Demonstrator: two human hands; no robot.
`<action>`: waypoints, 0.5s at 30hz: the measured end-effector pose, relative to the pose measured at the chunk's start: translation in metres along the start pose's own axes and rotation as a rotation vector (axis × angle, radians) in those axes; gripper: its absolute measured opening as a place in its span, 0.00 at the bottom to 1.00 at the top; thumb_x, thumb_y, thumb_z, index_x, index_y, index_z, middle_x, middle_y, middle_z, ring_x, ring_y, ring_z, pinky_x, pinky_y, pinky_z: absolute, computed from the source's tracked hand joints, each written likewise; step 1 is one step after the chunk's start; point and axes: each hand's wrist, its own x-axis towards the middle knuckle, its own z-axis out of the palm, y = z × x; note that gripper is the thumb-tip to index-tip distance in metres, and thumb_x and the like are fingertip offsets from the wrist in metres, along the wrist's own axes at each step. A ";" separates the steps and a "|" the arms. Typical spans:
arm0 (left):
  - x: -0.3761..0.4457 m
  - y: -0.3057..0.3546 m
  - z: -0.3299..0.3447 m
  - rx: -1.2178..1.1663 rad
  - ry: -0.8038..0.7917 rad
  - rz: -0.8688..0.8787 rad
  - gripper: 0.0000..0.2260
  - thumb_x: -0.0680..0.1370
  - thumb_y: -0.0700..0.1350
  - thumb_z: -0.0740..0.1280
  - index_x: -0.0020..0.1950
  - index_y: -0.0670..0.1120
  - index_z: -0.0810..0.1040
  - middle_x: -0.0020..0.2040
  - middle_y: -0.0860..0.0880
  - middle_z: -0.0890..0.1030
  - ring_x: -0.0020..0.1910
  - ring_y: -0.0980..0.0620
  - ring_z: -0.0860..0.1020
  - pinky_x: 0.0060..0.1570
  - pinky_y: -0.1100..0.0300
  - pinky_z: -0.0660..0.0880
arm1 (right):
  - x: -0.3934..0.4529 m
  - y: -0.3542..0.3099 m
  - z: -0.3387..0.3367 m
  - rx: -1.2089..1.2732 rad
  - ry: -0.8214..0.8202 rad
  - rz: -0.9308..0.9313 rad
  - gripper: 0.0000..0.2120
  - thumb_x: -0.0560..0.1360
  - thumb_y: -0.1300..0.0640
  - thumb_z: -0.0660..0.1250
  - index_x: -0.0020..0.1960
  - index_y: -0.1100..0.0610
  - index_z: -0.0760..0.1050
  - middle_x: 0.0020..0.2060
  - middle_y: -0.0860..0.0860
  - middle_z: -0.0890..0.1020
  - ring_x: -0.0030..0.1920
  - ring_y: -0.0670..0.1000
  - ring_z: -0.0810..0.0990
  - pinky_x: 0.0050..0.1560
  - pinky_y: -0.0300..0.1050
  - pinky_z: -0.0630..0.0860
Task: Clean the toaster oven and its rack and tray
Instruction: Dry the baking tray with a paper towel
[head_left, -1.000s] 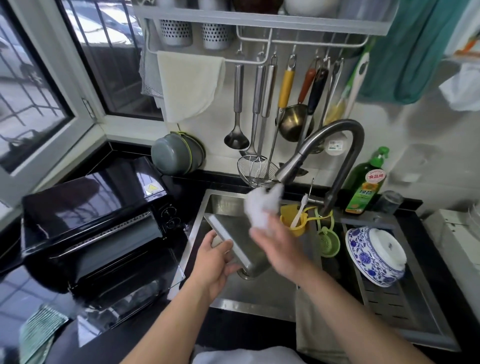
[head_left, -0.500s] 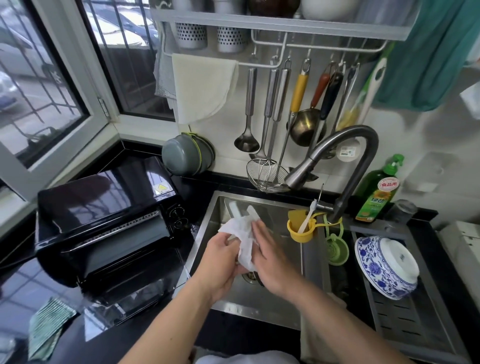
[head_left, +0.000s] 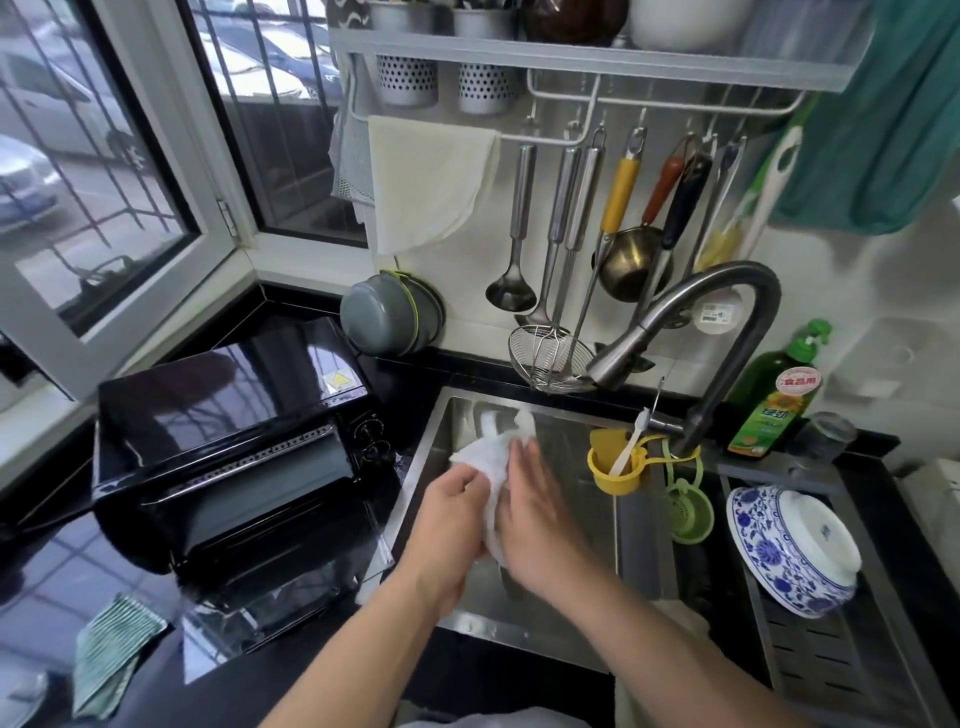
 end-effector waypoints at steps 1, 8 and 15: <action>0.001 0.002 -0.001 0.030 0.007 0.019 0.11 0.84 0.39 0.59 0.48 0.39 0.79 0.44 0.37 0.82 0.42 0.44 0.79 0.43 0.49 0.75 | 0.012 -0.004 -0.002 0.006 0.047 0.000 0.30 0.84 0.55 0.52 0.81 0.56 0.41 0.81 0.54 0.42 0.80 0.55 0.44 0.78 0.49 0.48; 0.020 0.032 -0.021 -0.085 0.008 0.162 0.09 0.82 0.41 0.62 0.45 0.49 0.79 0.41 0.44 0.77 0.41 0.45 0.75 0.39 0.51 0.71 | 0.045 -0.034 0.007 0.225 0.200 -0.206 0.28 0.84 0.59 0.52 0.81 0.57 0.44 0.81 0.51 0.48 0.80 0.48 0.45 0.72 0.28 0.40; 0.016 0.021 -0.025 -0.150 0.019 0.162 0.11 0.85 0.55 0.62 0.58 0.50 0.80 0.54 0.47 0.83 0.56 0.49 0.81 0.64 0.46 0.77 | 0.014 -0.022 0.040 0.262 0.211 -0.206 0.28 0.84 0.53 0.52 0.81 0.52 0.45 0.80 0.47 0.45 0.76 0.38 0.39 0.78 0.37 0.42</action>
